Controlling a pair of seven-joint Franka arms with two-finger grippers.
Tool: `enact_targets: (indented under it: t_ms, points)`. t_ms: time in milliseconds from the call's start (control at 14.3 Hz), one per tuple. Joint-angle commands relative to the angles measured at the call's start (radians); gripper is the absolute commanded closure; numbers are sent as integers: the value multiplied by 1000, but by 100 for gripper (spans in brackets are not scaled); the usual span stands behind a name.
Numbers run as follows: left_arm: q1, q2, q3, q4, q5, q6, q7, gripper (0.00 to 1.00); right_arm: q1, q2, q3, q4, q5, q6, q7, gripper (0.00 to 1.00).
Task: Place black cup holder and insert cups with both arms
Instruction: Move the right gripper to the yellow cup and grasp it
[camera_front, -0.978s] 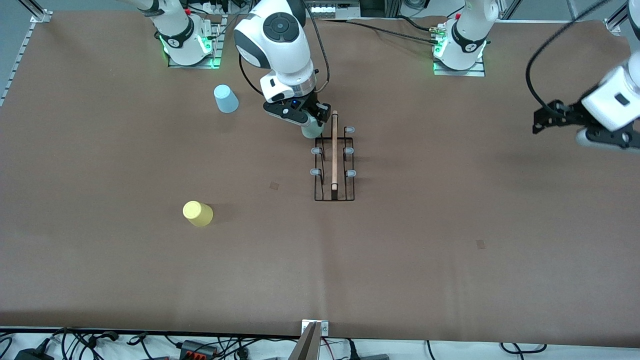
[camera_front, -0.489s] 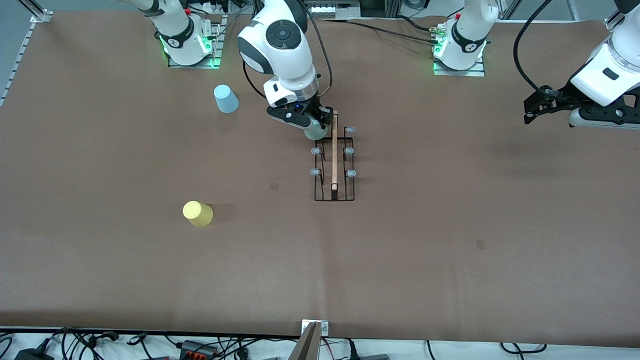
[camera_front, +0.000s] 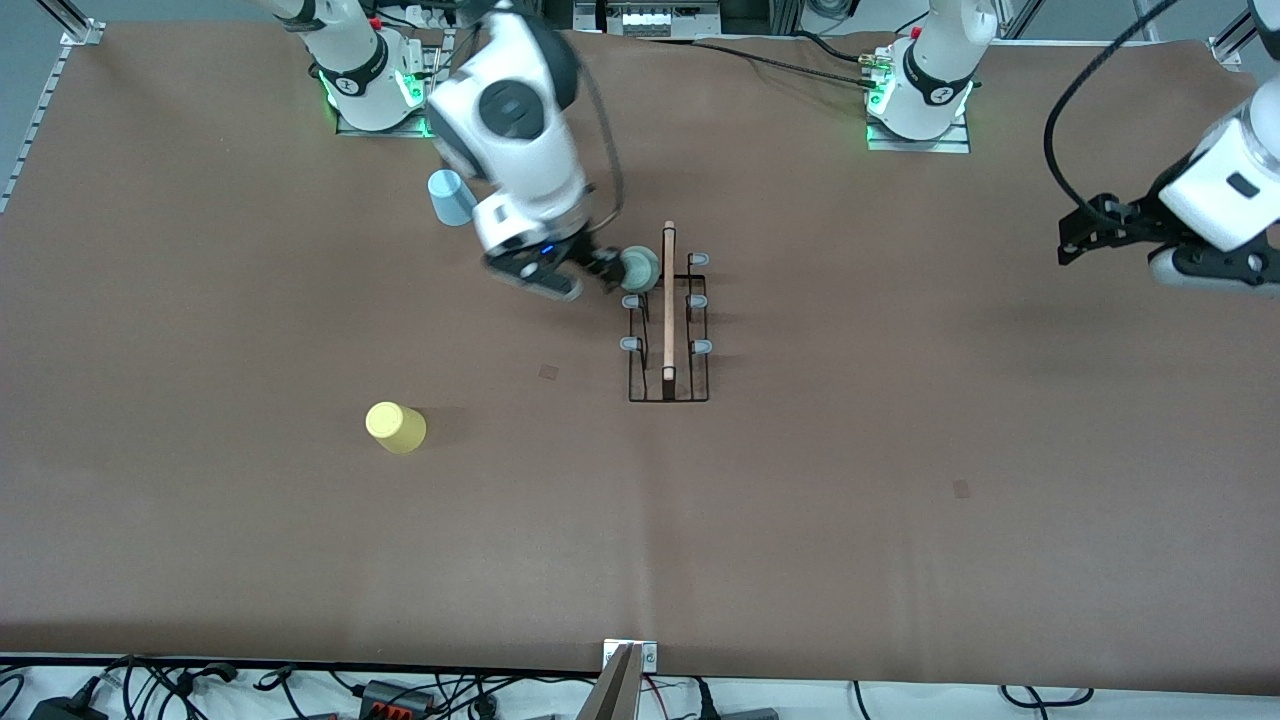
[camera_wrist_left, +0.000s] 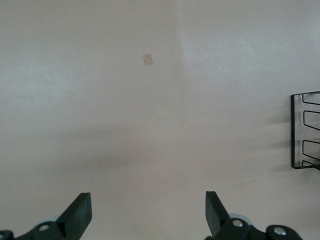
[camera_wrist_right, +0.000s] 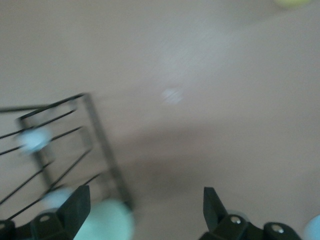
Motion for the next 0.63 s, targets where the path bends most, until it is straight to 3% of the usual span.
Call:
enact_targets:
  t_ms: [0, 140, 349, 559]
  points:
    - [-1, 18, -7, 48, -18, -36, 33, 0, -195, -39, 14, -21, -5, -73, -363, 0]
    - [-1, 13, -8, 48, -14, -38, 33, 0, -293, -18, 3, -42, -54, -25, -524, 0]
    - [5, -5, -10, 23, -18, -26, 36, 0, -366, 48, -1, -62, -130, 108, -605, 0]
    - [4, -118, -11, -136, -20, 42, 36, 0, -370, 85, -33, -62, -203, 186, -642, 0]
